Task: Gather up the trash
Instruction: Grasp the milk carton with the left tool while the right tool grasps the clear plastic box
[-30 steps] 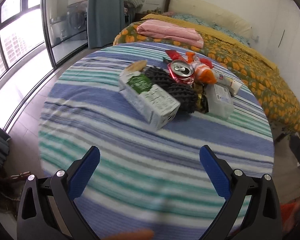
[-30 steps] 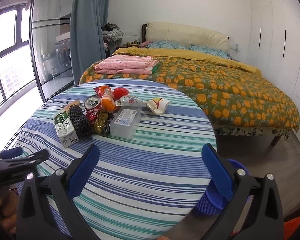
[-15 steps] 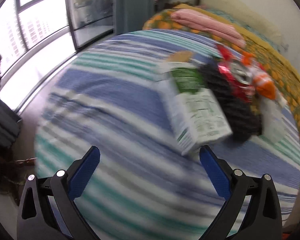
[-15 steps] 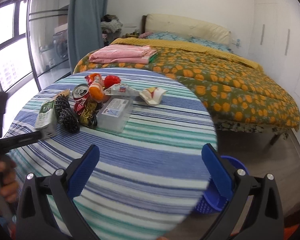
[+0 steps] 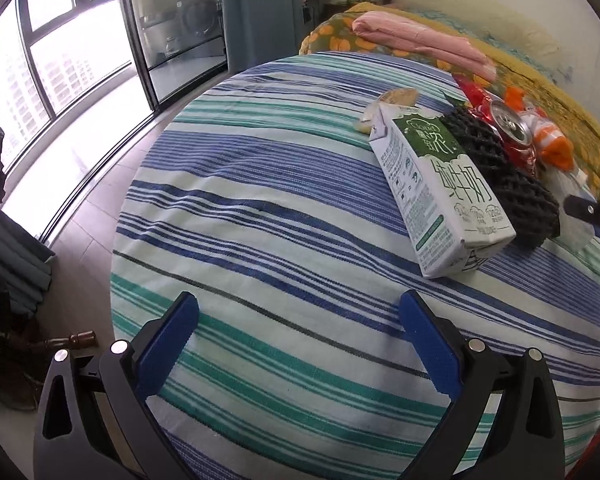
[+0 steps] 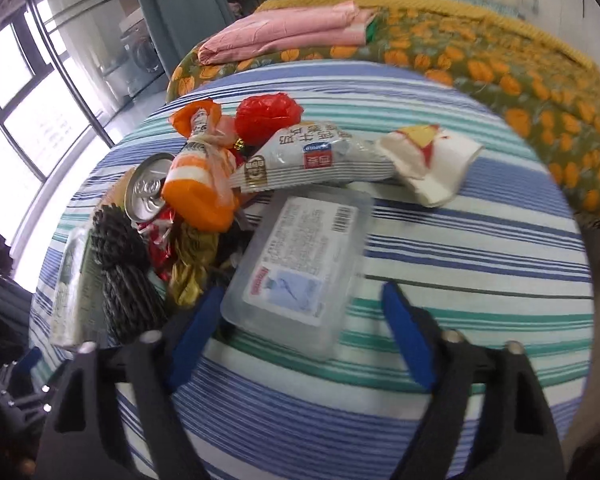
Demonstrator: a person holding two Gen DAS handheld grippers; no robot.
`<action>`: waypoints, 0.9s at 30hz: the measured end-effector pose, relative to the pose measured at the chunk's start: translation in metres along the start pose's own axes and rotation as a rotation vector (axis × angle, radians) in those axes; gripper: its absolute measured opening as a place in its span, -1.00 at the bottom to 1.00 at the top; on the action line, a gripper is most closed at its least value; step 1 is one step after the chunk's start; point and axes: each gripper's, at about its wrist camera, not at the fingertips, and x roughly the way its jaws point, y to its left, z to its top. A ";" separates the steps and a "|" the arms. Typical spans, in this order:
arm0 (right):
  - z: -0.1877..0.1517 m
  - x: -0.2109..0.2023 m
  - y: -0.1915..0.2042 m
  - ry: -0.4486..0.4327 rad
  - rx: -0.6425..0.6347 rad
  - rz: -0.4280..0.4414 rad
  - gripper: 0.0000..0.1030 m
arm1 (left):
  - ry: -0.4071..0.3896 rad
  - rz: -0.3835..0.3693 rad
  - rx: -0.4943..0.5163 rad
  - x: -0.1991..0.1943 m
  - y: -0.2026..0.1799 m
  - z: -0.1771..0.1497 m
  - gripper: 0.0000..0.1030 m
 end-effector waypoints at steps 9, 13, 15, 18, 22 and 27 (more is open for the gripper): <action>-0.033 -0.040 -0.020 0.053 -0.095 -0.080 0.29 | -0.001 -0.046 -0.010 -0.010 0.005 -0.003 0.92; -0.051 -0.054 -0.039 0.059 -0.074 -0.106 0.43 | -0.079 -0.242 -0.081 -0.034 0.003 0.014 0.92; -0.050 -0.056 -0.042 0.048 -0.057 -0.104 0.70 | -0.054 -0.300 -0.043 -0.032 -0.016 0.034 0.92; -0.042 -0.056 -0.042 0.032 -0.036 -0.098 0.77 | -0.040 -0.275 0.040 -0.025 -0.047 0.058 0.92; -0.027 -0.039 -0.032 0.064 -0.036 -0.101 0.82 | 0.034 -0.164 0.163 0.004 -0.079 0.070 0.92; -0.019 -0.020 -0.034 0.120 -0.027 -0.154 0.42 | 0.079 -0.115 0.138 0.018 -0.064 0.069 0.73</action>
